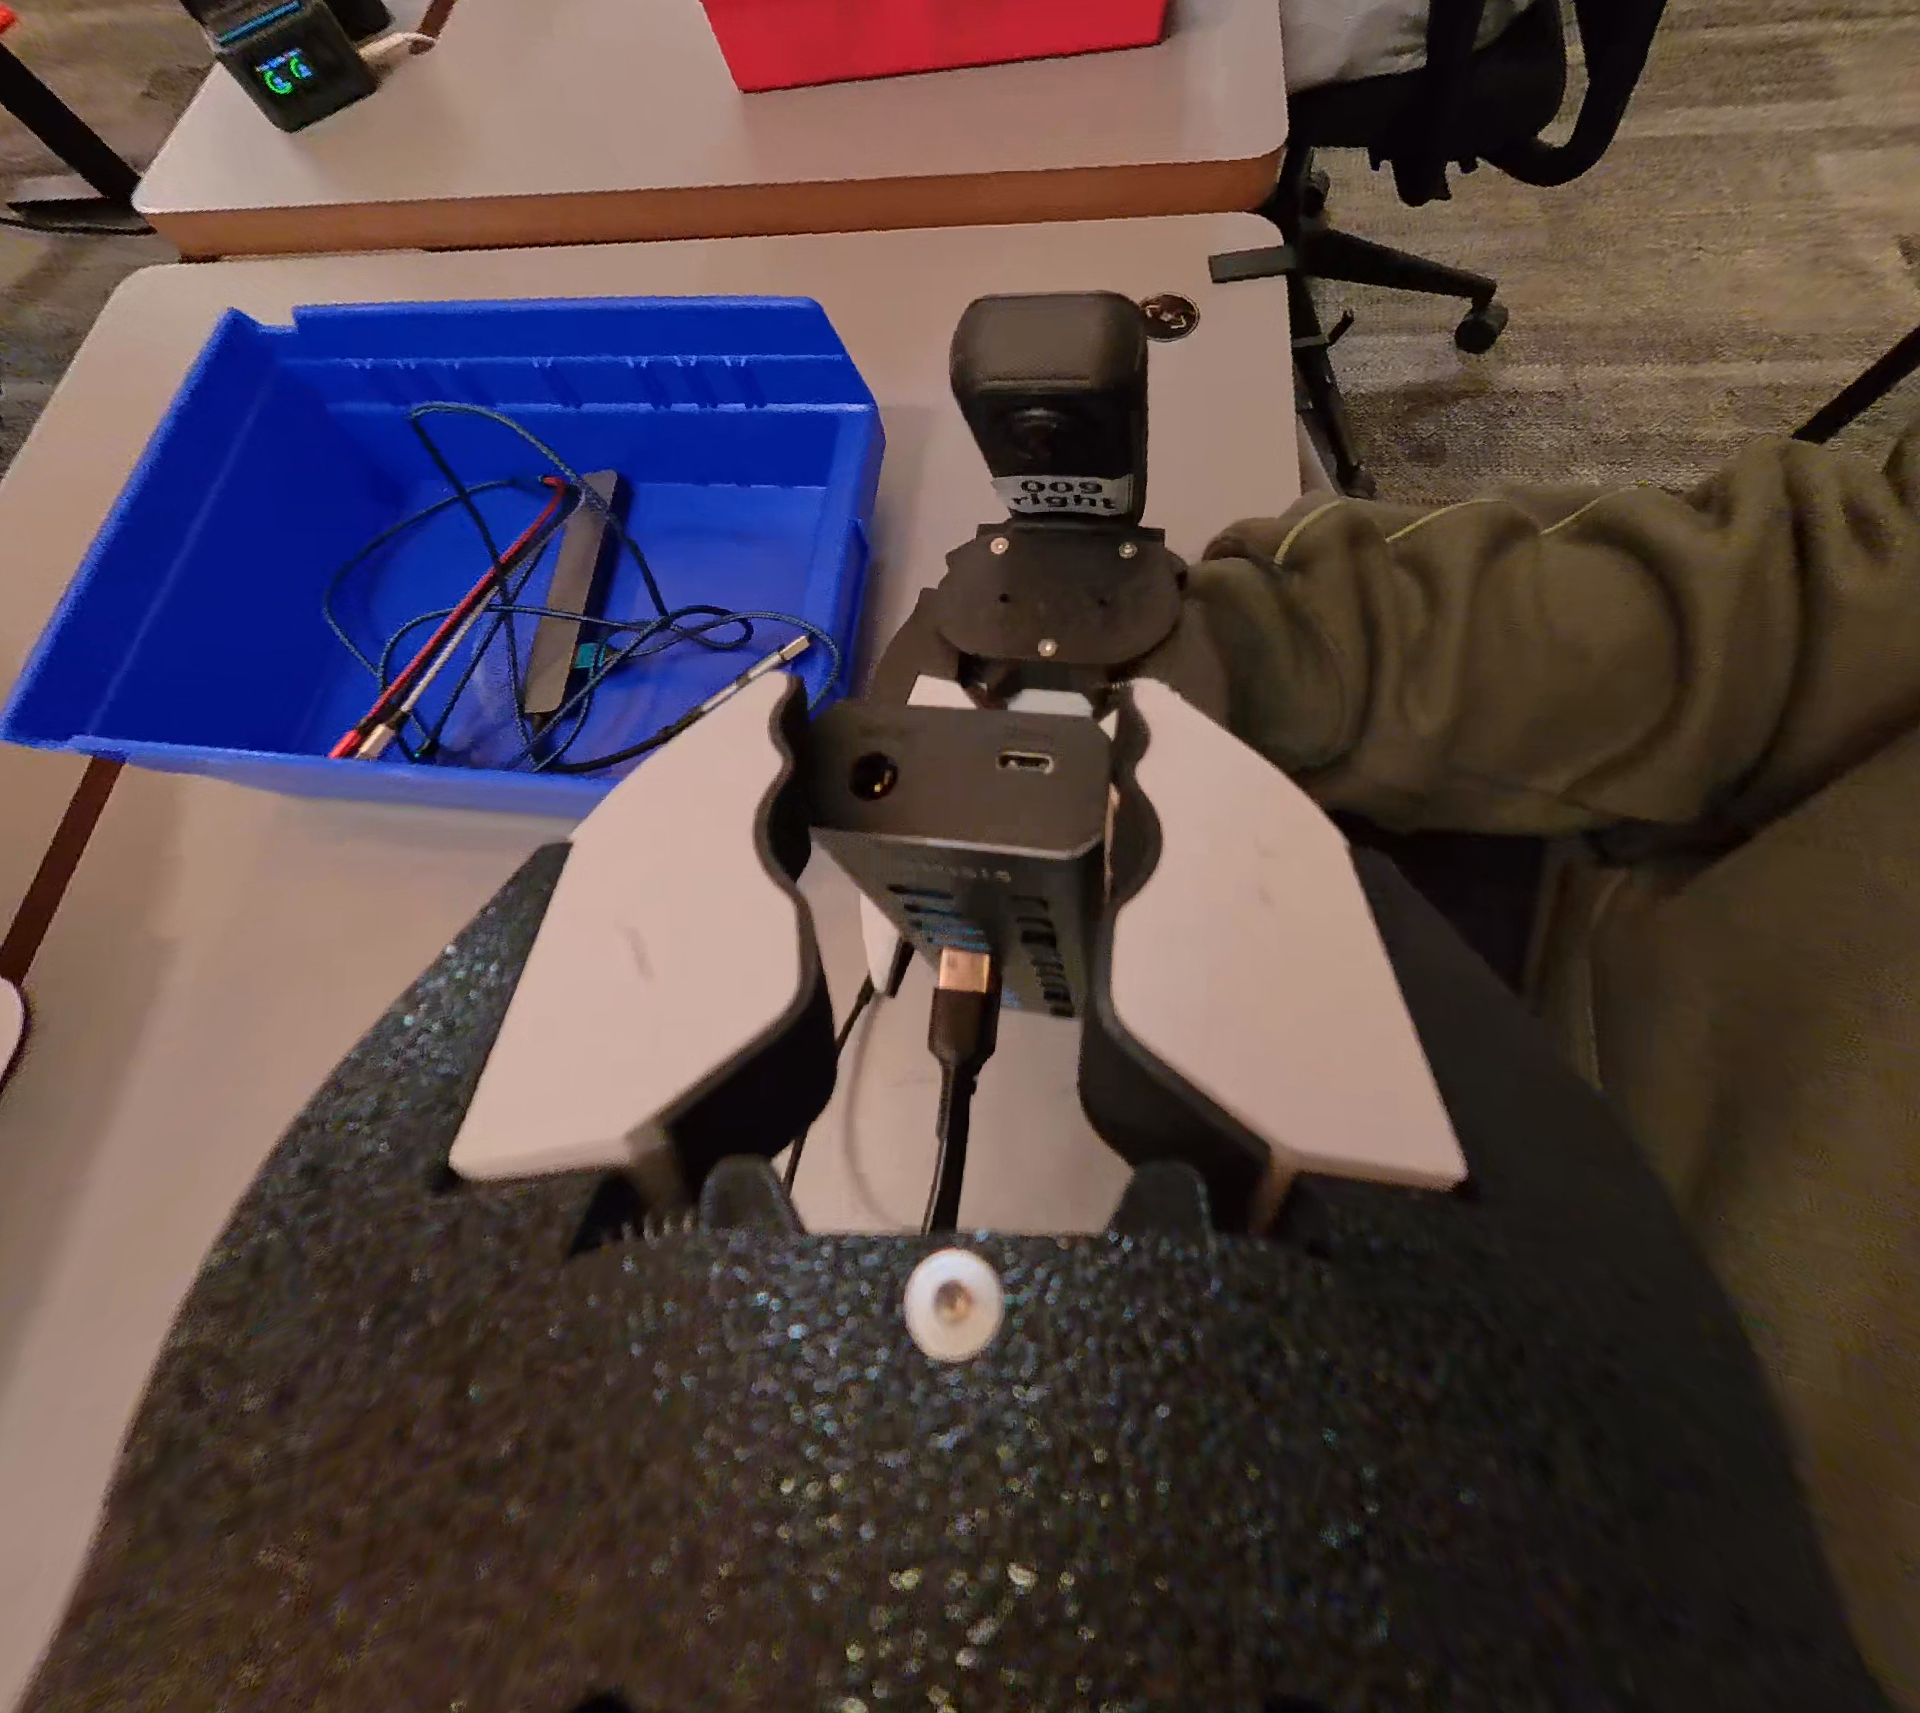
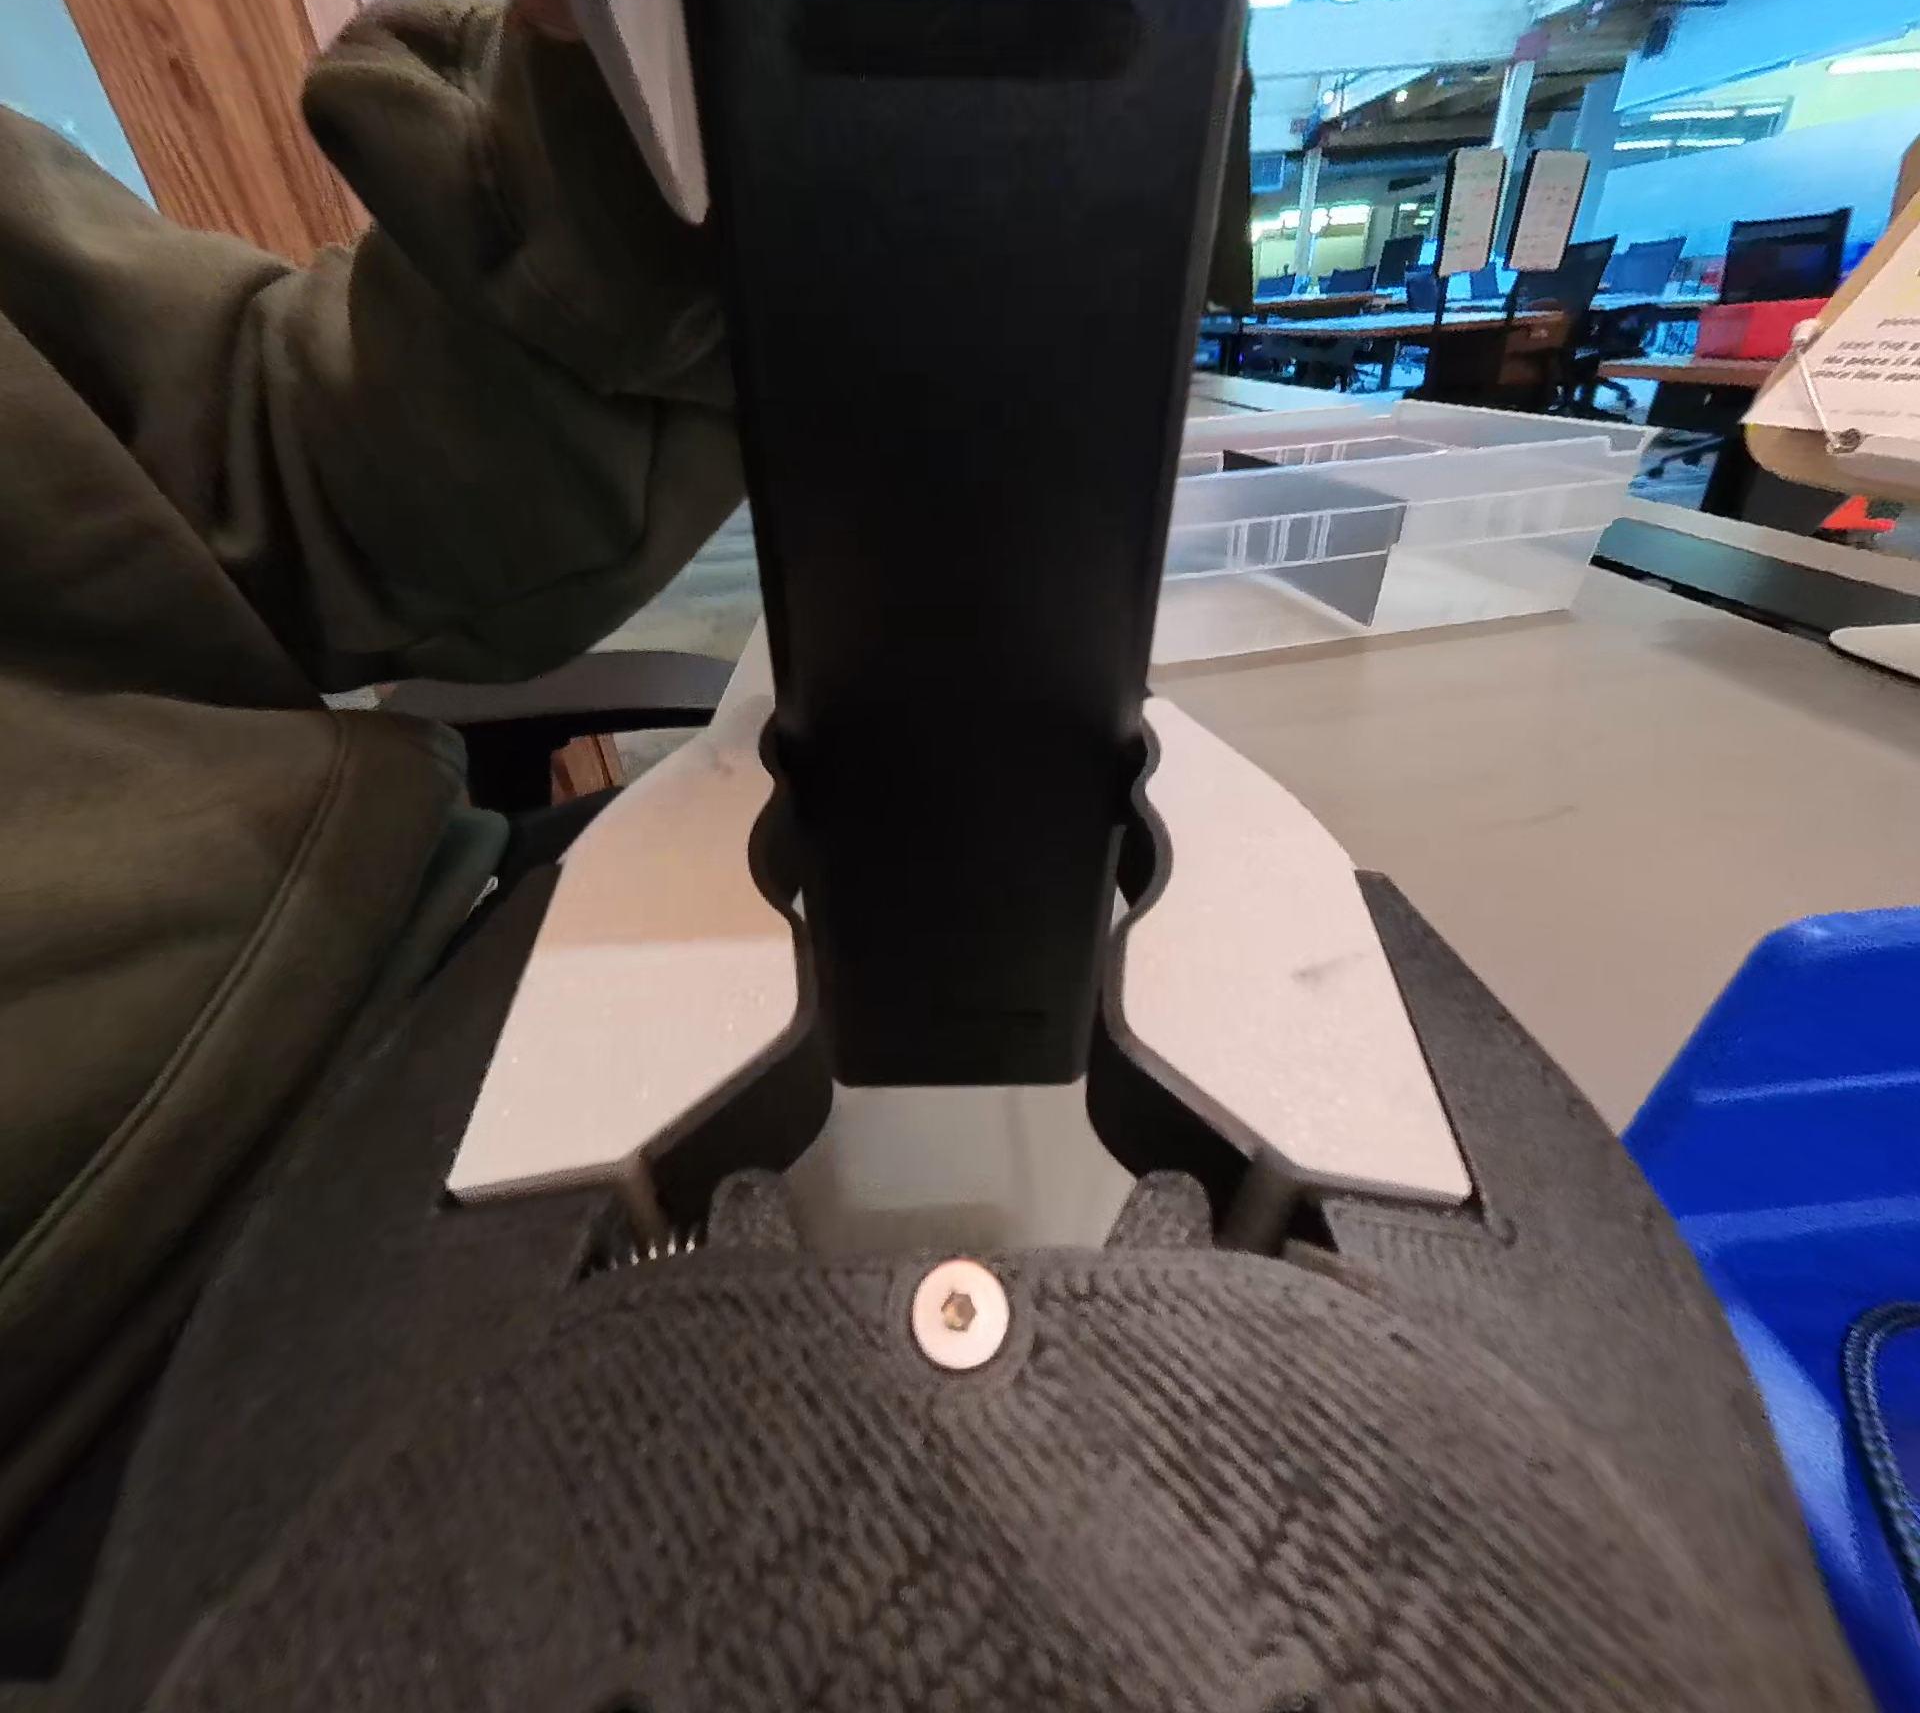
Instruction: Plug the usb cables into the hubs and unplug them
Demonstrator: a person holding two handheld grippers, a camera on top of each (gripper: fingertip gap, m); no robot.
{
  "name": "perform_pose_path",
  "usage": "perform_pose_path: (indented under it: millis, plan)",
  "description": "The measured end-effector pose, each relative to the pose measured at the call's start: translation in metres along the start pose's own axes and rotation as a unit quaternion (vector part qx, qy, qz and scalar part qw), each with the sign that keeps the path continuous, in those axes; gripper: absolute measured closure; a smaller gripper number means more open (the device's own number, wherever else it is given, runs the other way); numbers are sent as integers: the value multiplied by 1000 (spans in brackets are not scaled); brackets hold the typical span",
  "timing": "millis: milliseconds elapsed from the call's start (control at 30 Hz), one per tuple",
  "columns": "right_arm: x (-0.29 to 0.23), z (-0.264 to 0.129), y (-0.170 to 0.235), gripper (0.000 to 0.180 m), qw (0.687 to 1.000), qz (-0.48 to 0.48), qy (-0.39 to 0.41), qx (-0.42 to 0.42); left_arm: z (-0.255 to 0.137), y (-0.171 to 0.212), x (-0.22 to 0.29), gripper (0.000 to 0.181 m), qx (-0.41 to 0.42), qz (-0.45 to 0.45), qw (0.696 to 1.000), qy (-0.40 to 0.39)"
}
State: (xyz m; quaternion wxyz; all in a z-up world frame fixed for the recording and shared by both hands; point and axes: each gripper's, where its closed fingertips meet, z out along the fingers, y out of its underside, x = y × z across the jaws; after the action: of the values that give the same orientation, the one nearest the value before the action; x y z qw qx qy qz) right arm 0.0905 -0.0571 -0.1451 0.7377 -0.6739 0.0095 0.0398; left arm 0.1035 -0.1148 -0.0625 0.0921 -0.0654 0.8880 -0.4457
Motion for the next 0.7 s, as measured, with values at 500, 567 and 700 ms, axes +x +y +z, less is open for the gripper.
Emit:
perform_pose_path:
  millis: [500, 567, 700]
  plan:
    - [13, -1, 4, 157, 999, -2, 52, -17, -10, 18, -31, 162, 75, -53, 995, -38]
    - [27, -6, 6, 156, 995, 7, 98, -28, -22, 37, -36, 153, 105, -61, 991, -56]
    - [27, -14, -2, 157, 995, 6, 102, 1, -38, 104, -46, 134, 123, -130, 980, -88]
